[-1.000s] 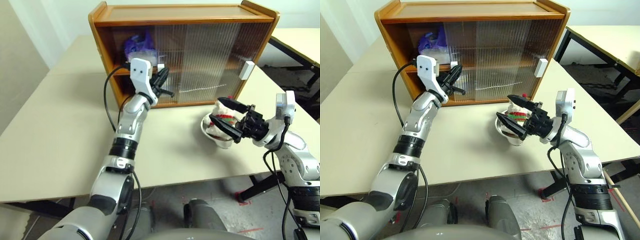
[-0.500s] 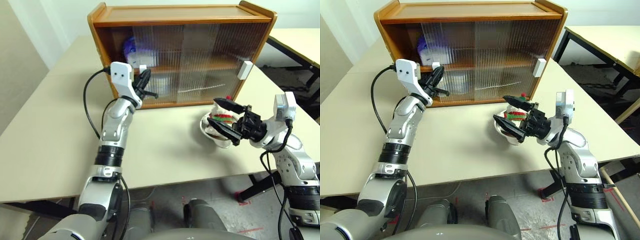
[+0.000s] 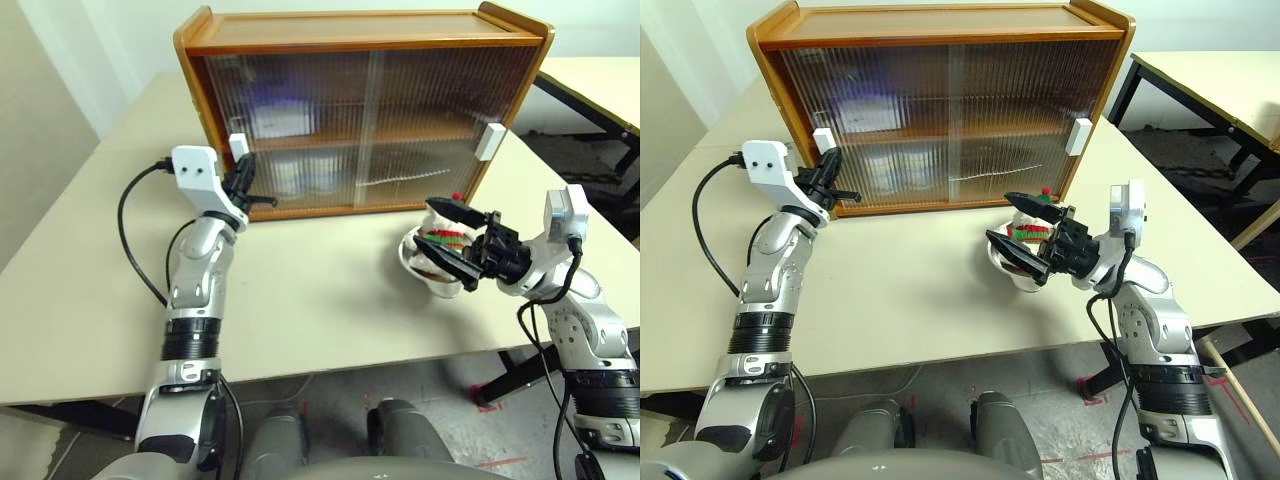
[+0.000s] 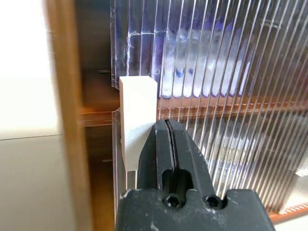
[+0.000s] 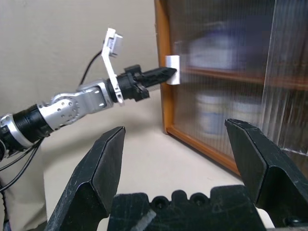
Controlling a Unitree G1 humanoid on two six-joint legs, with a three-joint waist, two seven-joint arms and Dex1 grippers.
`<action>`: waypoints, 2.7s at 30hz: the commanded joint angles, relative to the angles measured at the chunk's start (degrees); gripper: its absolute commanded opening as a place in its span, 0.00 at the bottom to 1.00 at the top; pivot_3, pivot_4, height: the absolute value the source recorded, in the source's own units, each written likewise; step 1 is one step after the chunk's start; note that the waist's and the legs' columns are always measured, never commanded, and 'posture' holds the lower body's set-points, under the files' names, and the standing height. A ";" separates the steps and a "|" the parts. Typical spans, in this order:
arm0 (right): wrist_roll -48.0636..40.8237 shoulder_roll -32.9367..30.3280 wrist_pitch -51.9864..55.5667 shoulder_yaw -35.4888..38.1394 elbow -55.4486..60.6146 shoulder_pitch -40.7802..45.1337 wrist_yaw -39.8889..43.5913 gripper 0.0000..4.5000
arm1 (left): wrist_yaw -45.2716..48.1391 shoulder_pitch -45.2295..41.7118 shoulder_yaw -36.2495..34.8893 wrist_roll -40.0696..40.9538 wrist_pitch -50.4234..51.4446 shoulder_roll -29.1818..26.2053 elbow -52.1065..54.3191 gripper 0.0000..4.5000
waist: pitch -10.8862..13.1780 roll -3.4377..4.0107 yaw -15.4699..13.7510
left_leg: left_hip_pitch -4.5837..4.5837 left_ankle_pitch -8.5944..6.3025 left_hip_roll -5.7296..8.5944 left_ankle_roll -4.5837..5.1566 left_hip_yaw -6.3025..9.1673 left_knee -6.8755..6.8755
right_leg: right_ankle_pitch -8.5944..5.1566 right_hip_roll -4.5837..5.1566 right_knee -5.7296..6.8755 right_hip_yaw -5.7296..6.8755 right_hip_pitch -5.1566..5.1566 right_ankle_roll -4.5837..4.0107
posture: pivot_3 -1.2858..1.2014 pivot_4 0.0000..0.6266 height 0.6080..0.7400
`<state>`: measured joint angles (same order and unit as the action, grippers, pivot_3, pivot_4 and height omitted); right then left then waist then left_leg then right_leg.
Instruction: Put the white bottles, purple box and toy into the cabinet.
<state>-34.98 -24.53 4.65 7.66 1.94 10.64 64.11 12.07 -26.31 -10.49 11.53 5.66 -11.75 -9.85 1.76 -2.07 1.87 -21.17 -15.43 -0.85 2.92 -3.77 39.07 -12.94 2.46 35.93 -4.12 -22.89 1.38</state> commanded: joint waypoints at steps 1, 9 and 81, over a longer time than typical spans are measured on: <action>0.40 0.02 -0.75 -0.61 -0.95 1.22 0.70 1.00 | -1.52 0.70 -2.08 0.10 0.37 -1.37 0.73 0.01 | 0.02 0.01 -0.10 | -0.01 0.00 0.00 0.00 0.00 -0.01 | -0.01 0.00 -0.01 0.00 0.00 -0.01 | 0.56 0.00 1.00; 0.81 -0.13 -0.65 -0.63 -2.09 2.27 1.01 1.00 | 1.78 0.36 -2.05 2.87 -0.61 -1.17 0.42 0.01 | 0.11 -0.09 -0.07 | -0.02 0.00 -0.01 0.00 0.00 -0.03 | -0.02 0.01 -0.07 -0.01 -0.02 -0.01 | 0.56 0.00 1.00; 19.60 -14.68 -6.27 11.27 -35.72 19.80 -28.05 0.01 | 52.68 19.91 7.23 12.44 -14.71 -16.57 3.30 1.00 | 0.24 0.27 -4.40 | -0.78 0.02 0.04 0.04 -0.09 -0.24 | -0.91 1.13 -0.09 0.69 -0.47 -0.34 | 0.57 0.00 1.00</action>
<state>-15.08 -39.66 -2.15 19.43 -33.72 30.21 35.37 64.36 -6.17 -3.80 24.74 -8.55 -28.07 -5.56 2.00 -1.80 -2.53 -21.95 -15.41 -0.81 2.96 -3.86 38.84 -13.85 3.59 35.84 -3.42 -23.35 1.04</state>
